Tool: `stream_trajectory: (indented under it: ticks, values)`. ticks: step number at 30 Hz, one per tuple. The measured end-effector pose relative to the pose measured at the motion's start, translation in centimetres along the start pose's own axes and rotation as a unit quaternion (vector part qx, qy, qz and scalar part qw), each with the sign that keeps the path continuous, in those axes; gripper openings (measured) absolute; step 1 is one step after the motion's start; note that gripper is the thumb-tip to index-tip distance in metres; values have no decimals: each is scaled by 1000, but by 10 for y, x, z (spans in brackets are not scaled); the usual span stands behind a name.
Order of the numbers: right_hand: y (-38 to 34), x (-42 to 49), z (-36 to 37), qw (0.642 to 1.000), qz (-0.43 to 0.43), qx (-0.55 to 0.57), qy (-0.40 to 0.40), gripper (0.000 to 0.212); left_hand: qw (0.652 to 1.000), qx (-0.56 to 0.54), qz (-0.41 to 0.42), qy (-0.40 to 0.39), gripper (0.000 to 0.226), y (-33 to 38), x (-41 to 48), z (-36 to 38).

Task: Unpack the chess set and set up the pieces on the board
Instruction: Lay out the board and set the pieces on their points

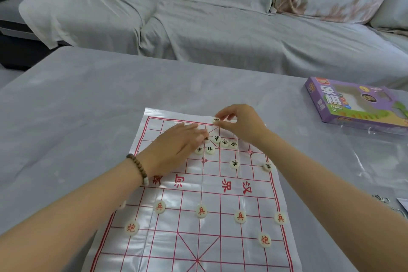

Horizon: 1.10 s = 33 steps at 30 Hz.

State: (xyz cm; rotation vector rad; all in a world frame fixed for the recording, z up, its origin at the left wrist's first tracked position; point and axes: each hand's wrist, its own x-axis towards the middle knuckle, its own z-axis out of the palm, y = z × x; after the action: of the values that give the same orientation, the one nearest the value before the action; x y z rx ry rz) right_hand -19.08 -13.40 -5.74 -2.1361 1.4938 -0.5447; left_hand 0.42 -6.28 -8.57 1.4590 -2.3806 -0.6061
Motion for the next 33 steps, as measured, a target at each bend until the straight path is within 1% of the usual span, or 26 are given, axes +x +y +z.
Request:
stream_trajectory:
  ticks: [2,4,7,10,14,17,19,22,25,27,30,31,33]
  values:
    - [-4,8,6,999,-8,-31,-37,20,999,-26,-32,27,56,-8,-1,-5]
    - [-6,12,12,996,-10,-60,-58,23,994,-53,-77,47,57,-17,0,-11]
    - [-6,15,15,997,-13,-45,-68,32,991,-46,-122,33,55,-30,1,-15]
    - [-5,16,17,999,7,-17,-50,36,991,-47,-126,27,54,-34,1,-15]
    - [-6,15,26,999,29,-33,-11,25,990,-54,-128,25,52,-34,1,-15]
    - [-6,17,29,999,26,-34,-16,18,990,-67,-124,27,49,-32,1,-17]
    - [-6,19,28,999,24,-19,-26,17,987,-85,-129,33,51,-32,1,-18]
    - [-5,19,27,999,23,0,-30,17,985,-102,-136,37,55,-31,2,-19]
    - [-4,19,29,999,24,4,-28,19,984,-108,-135,42,52,-31,2,-18]
    - [-5,16,28,999,24,6,-26,23,984,-104,-137,41,52,-31,2,-17]
    - [-11,6,20,1000,12,23,-6,26,984,-111,-133,41,54,-35,2,-15]
    - [-14,0,17,1000,5,28,-2,24,983,-123,-130,50,53,-35,1,-15]
    - [-18,-12,11,1000,-8,17,-23,22,978,-141,-127,88,53,-33,-1,-17]
